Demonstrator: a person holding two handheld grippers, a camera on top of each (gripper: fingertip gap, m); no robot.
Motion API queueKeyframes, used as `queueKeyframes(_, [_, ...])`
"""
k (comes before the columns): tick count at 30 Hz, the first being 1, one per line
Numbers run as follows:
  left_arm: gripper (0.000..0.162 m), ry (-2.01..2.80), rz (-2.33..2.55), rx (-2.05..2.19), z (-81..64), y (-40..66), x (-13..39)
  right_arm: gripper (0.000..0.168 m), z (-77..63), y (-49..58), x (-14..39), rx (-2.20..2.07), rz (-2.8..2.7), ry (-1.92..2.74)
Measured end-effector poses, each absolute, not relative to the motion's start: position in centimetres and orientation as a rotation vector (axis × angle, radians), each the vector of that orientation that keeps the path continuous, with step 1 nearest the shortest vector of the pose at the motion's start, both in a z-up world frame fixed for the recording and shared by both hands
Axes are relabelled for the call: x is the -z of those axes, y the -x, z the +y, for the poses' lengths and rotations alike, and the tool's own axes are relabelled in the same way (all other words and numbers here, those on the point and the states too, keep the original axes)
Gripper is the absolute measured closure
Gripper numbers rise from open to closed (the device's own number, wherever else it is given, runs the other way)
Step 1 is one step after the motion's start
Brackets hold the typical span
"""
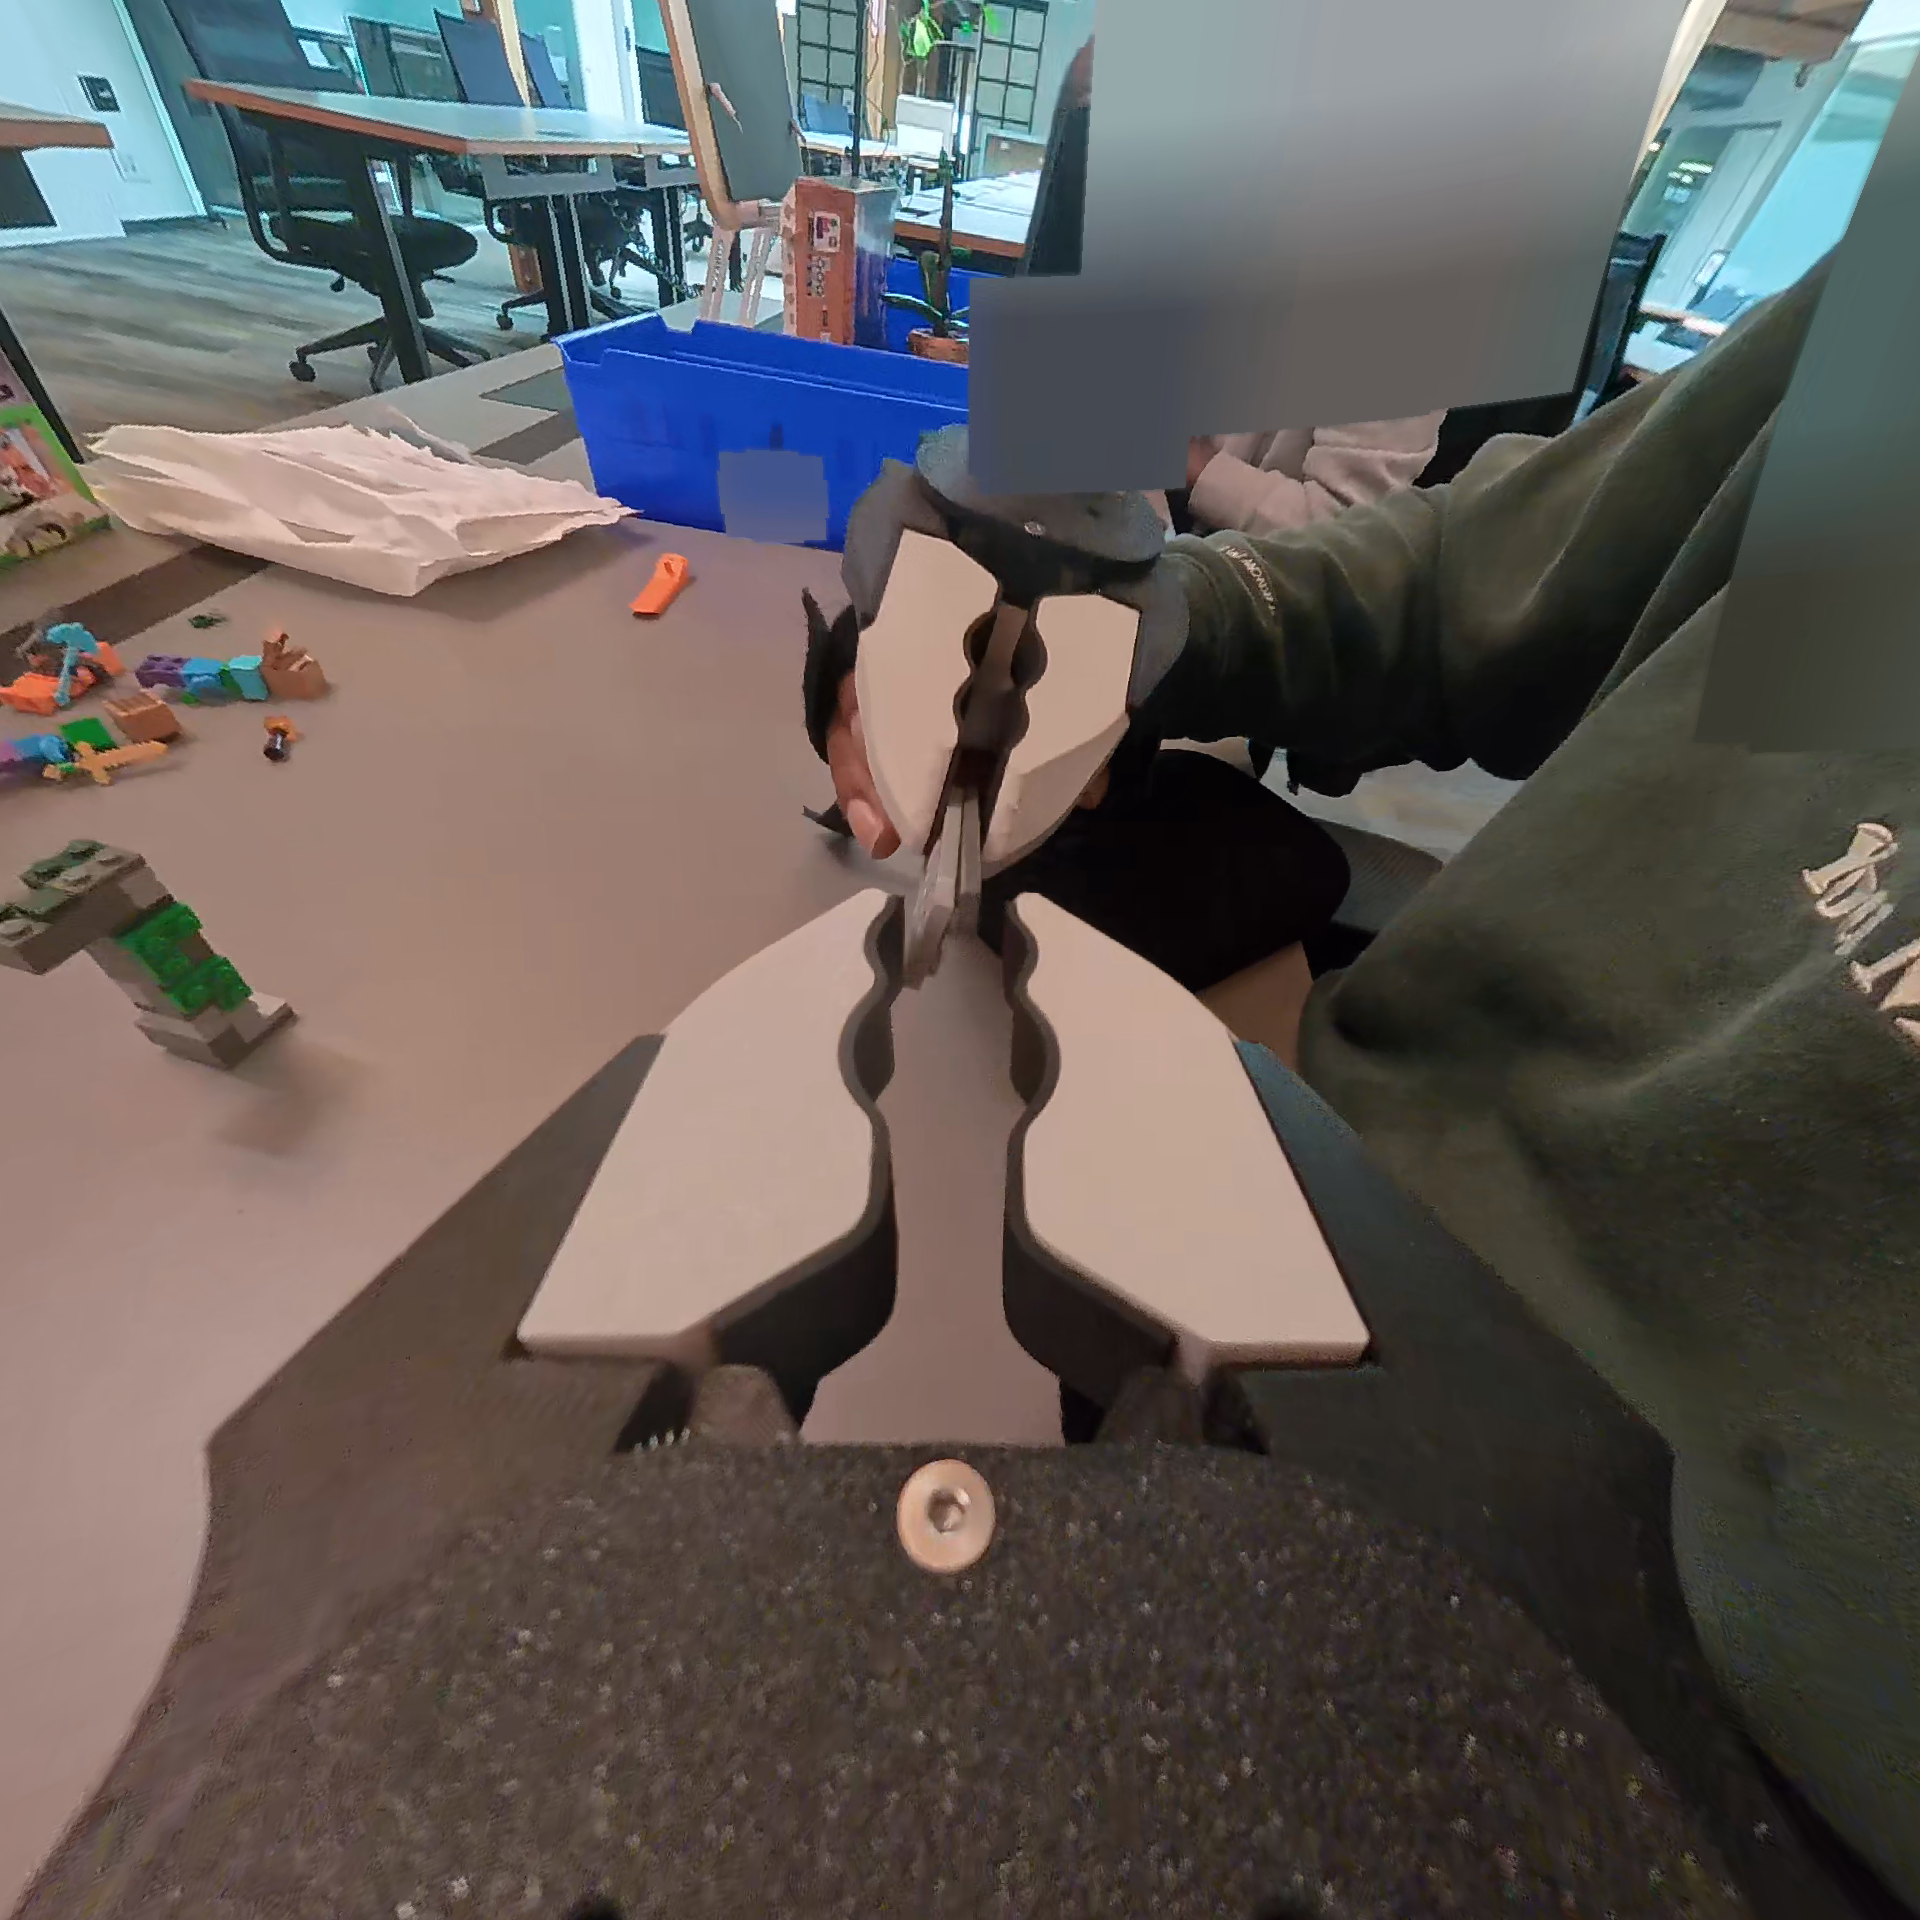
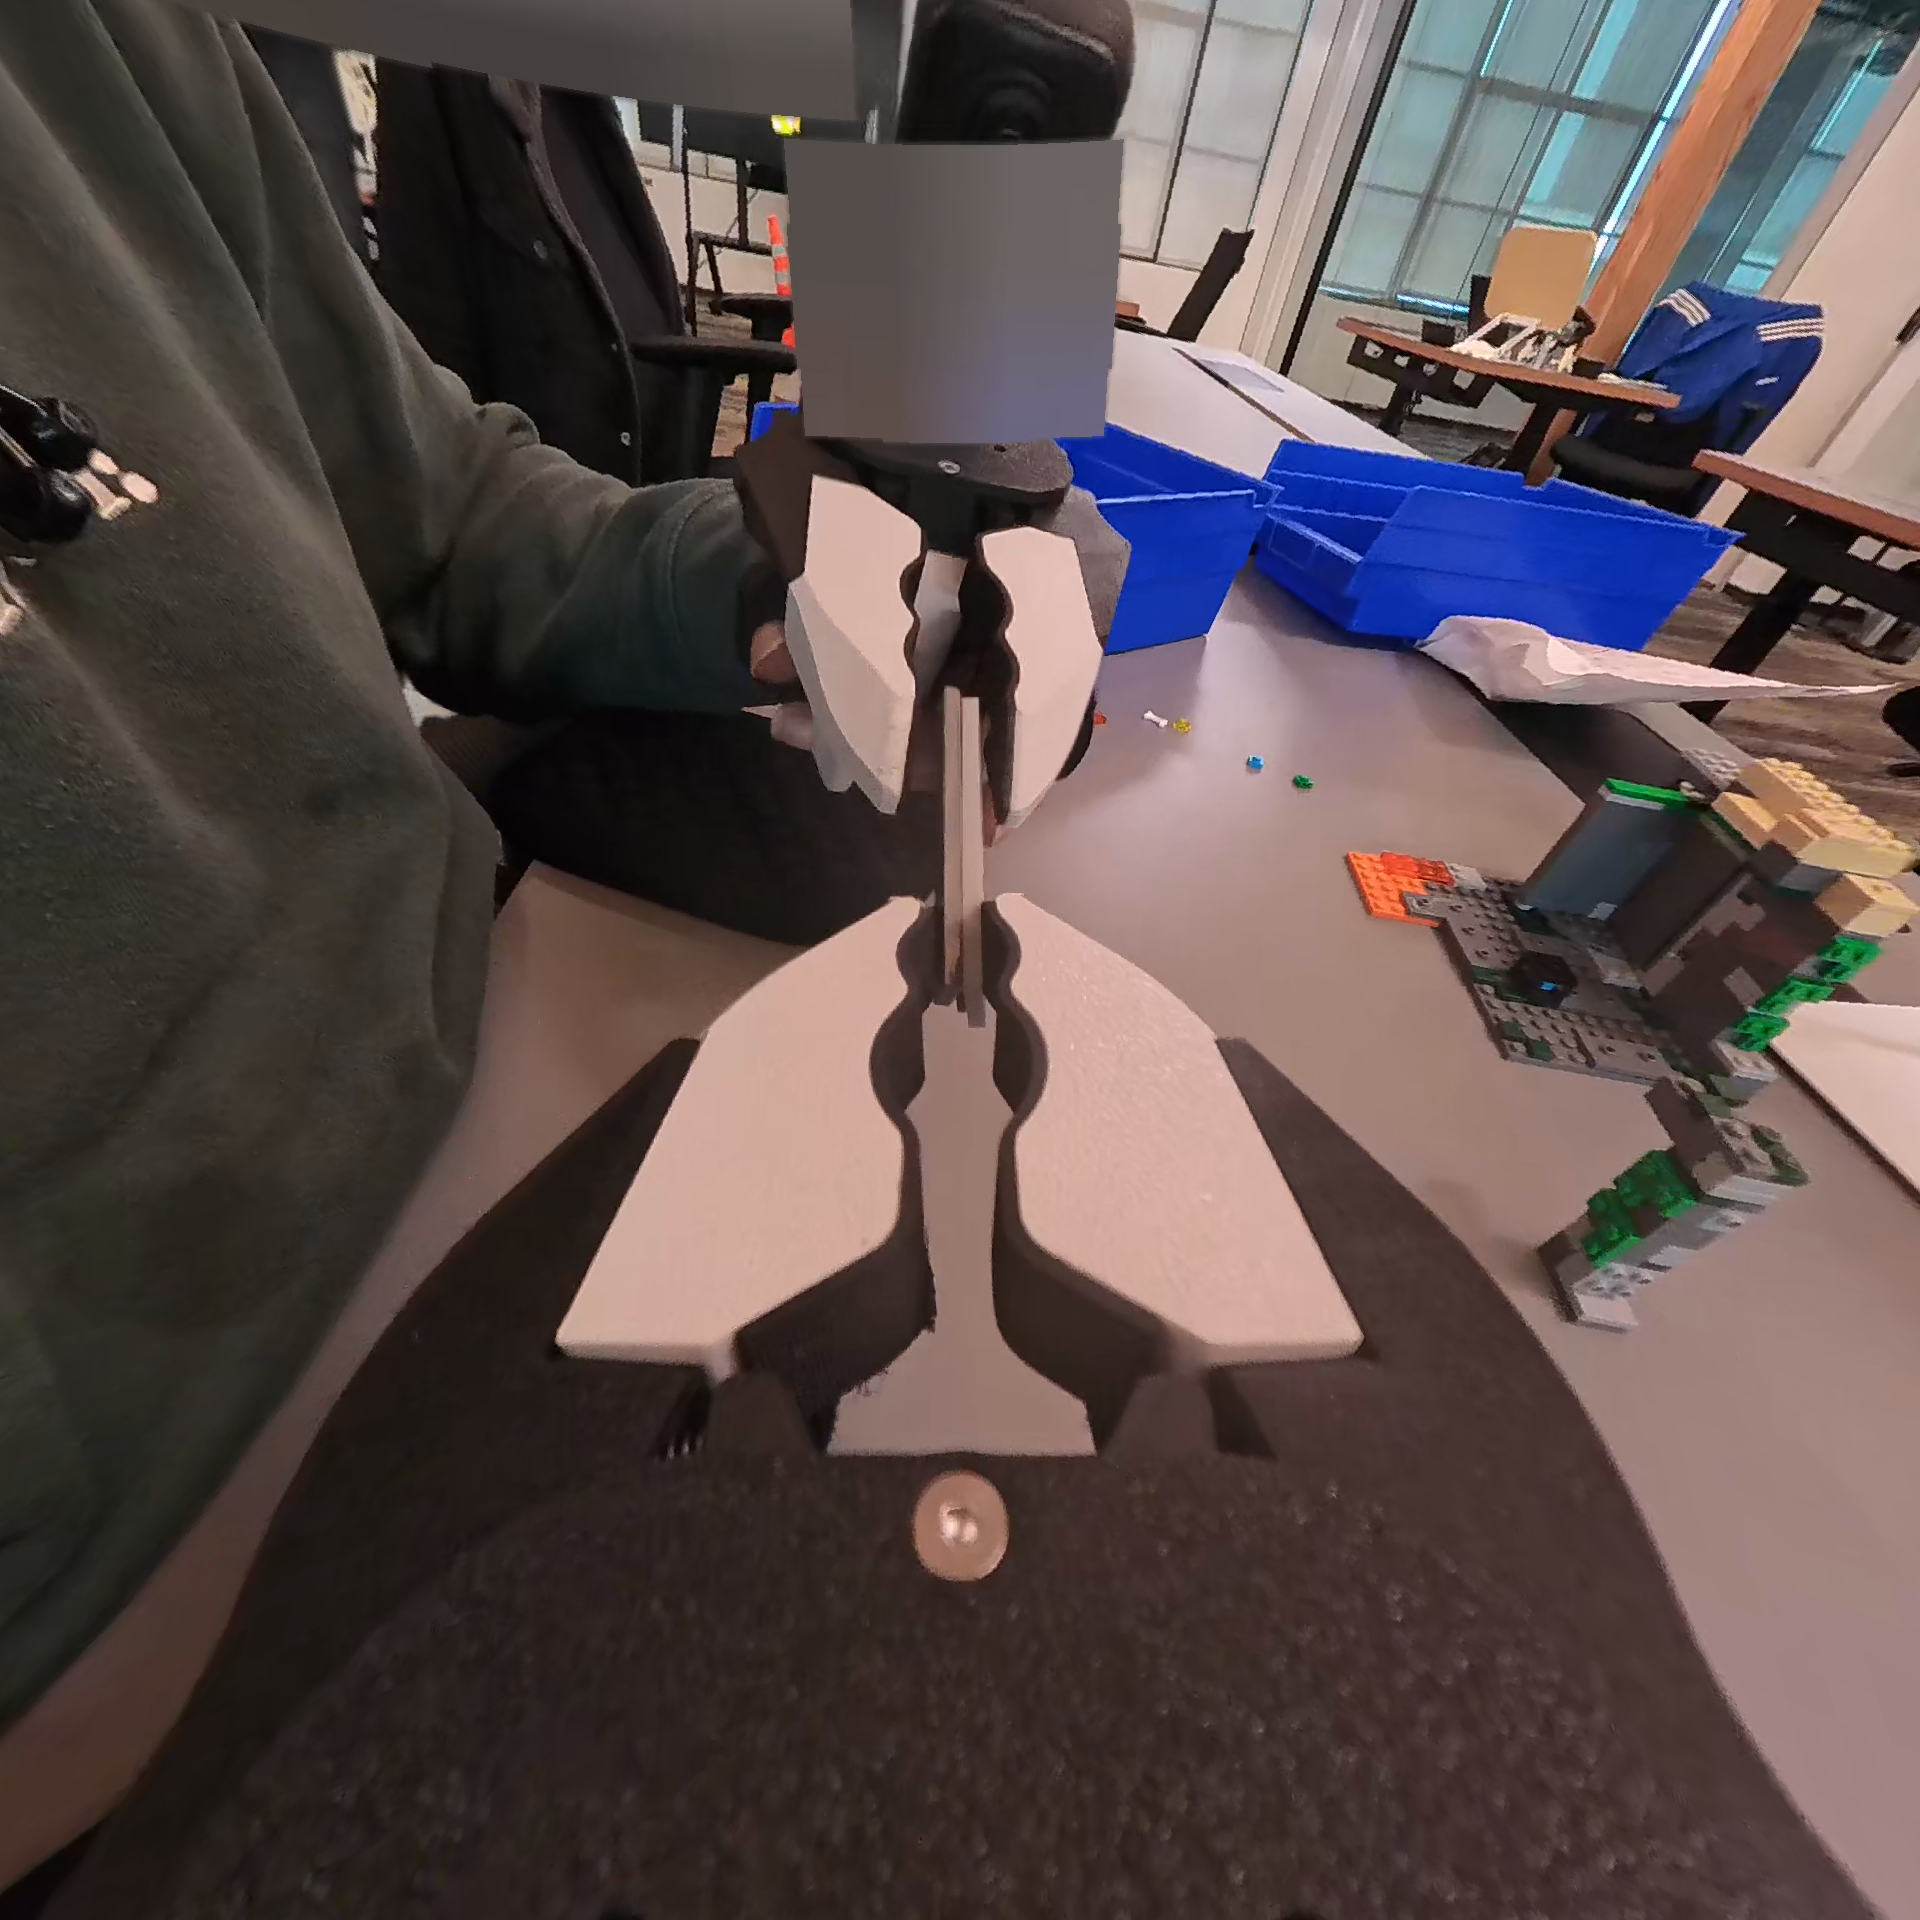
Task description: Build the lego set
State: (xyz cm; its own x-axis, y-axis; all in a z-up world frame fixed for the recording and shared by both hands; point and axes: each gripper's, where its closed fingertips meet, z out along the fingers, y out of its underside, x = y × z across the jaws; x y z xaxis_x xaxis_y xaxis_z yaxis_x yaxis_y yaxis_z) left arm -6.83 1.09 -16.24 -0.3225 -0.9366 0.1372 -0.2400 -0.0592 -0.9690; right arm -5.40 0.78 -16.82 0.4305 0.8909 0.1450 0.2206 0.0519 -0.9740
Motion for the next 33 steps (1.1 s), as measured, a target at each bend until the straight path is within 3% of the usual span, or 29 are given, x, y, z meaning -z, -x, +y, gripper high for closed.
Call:
queueKeyframes(21, [0.154, 1.361, 1.499, 1.473, 2.1, 6.8, 16.5, 0.158, 1.8, 5.6, 17.7, -0.564, -1.051, 1.553])
queueKeyframes(26, [0.154, 1.279, 1.586, 1.334, 1.5, 6.8, 16.7, 0.148, 1.8, 6.0, 18.0, -0.525, -1.132, 1.599])
queueKeyframes(33, [0.154, 1.147, 1.669, 1.181, 0.9, 7.1, 16.7, 0.160, 1.0, 6.7, 18.2, -0.537, -1.277, 1.592])
